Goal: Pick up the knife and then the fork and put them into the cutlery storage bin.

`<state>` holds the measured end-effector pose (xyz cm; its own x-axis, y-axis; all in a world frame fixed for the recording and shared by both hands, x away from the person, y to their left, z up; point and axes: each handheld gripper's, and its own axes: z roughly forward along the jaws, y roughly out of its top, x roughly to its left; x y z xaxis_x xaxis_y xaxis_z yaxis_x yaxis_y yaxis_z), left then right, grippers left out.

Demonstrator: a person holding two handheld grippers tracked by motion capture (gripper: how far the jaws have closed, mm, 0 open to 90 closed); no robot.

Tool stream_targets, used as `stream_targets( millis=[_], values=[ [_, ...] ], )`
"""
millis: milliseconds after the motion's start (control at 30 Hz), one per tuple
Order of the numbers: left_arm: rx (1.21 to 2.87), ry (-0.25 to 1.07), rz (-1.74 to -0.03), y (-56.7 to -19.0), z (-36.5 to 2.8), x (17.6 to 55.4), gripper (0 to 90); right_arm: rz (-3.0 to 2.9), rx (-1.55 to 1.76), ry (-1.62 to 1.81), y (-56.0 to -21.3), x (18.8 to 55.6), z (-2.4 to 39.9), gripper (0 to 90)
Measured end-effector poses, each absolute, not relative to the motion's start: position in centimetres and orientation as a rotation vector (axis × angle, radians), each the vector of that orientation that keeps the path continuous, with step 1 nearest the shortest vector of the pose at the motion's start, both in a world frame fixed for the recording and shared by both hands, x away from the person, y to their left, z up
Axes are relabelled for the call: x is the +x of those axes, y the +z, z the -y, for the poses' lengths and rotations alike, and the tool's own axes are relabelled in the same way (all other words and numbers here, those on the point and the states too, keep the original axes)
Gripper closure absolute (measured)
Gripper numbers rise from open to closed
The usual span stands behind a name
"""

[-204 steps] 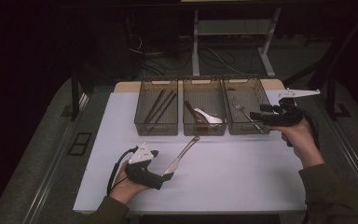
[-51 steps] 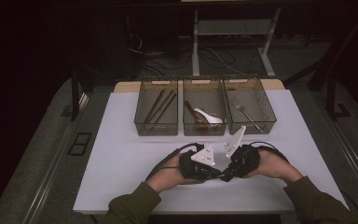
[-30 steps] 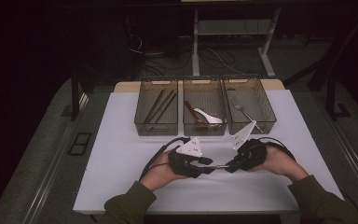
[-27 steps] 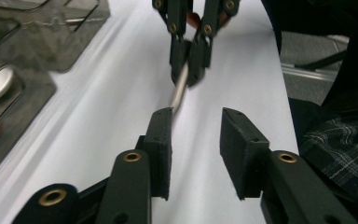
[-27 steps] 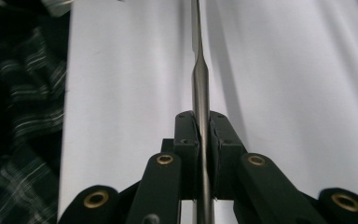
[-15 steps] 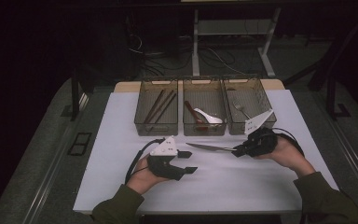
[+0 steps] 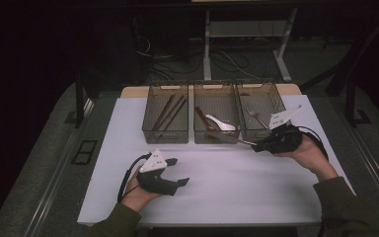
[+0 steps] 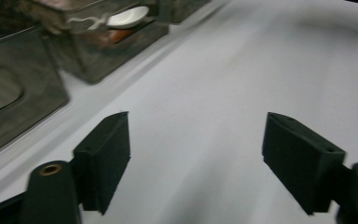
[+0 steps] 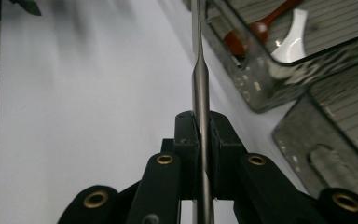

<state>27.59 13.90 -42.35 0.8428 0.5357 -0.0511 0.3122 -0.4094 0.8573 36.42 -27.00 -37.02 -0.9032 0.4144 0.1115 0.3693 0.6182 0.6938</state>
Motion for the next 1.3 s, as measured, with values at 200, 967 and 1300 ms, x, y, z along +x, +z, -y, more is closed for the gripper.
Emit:
stream_targets(
  millis=[200, 967, 1300],
  values=[
    [2.030, 0.329, -0.707, -42.8, -15.3, 27.3, 10.5, -2.700, 0.726, 1.196, -36.3, 37.1, 28.0, 82.8],
    [2.058, 0.358, -0.715, -43.2, -15.2, 27.1, 0.0, -2.372, 1.092, 1.118, -34.7, 41.1, 31.6, 82.7],
    [2.049, 0.356, -0.720, -43.2, -15.2, 27.2, 0.0, -2.303, 1.242, 0.987, -35.4, 43.4, 32.4, 82.7]
  ],
)
